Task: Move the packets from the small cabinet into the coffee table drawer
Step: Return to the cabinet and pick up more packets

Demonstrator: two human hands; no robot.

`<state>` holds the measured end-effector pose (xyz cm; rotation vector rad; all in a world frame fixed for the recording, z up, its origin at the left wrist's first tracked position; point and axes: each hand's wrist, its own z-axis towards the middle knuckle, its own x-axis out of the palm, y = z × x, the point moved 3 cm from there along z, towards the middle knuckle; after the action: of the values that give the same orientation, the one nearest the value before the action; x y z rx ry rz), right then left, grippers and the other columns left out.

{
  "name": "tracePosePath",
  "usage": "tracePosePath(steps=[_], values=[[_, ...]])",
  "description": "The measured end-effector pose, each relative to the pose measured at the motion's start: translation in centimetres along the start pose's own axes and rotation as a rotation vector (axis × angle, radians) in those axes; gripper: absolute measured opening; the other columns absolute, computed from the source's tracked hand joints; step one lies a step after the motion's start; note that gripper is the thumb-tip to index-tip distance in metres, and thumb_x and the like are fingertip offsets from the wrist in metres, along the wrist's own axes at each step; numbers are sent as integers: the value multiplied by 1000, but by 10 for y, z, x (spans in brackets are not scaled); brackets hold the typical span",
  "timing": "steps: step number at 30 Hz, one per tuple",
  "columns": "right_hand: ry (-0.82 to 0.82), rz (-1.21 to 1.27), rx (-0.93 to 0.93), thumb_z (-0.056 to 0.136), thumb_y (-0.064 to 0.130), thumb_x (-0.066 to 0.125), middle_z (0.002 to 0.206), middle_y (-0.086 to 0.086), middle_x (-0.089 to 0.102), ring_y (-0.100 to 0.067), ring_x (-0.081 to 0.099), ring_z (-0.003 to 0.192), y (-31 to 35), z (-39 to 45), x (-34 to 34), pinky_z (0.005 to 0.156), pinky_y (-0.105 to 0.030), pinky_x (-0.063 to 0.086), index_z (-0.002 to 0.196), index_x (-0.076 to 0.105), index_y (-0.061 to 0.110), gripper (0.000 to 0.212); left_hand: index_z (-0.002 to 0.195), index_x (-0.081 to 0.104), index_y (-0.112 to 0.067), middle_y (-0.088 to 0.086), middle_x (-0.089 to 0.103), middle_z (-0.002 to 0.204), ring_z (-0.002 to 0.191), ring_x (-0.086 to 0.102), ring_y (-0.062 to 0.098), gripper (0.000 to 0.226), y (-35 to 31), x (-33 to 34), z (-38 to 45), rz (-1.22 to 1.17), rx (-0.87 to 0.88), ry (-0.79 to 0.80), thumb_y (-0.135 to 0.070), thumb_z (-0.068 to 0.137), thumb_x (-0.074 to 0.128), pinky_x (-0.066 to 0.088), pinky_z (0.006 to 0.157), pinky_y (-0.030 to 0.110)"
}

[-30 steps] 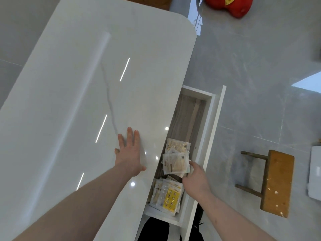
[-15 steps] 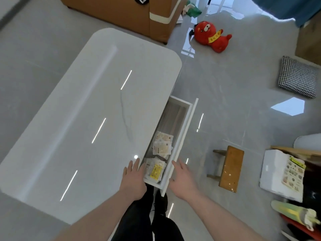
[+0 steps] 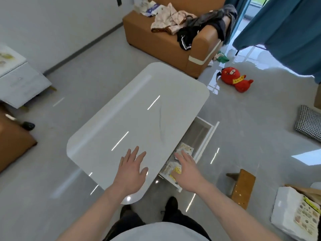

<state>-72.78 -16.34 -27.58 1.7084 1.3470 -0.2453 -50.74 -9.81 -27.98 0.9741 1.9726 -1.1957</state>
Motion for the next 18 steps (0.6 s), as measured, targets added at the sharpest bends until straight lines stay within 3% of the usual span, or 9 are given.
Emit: tracePosePath(steps=[9, 18], values=[[41, -156, -266, 100, 40, 54, 170, 3, -2, -24, -1, 157, 216, 25, 73, 126, -36, 9, 162, 13, 29, 75, 158, 20, -36, -14, -7, 166, 155, -9, 19, 64, 163, -114, -90, -98, -96, -175, -44, 101, 49, 6, 126, 43], [64, -67, -388, 100, 37, 55, 170, 9, 0, -18, 0, 157, 413, 18, 170, 125, -36, 13, 161, 16, 31, 73, 157, 24, -35, -6, 1, 169, 156, -3, 22, 63, 349, -230, -156, -22, -207, -250, -46, 100, 48, 6, 126, 39]])
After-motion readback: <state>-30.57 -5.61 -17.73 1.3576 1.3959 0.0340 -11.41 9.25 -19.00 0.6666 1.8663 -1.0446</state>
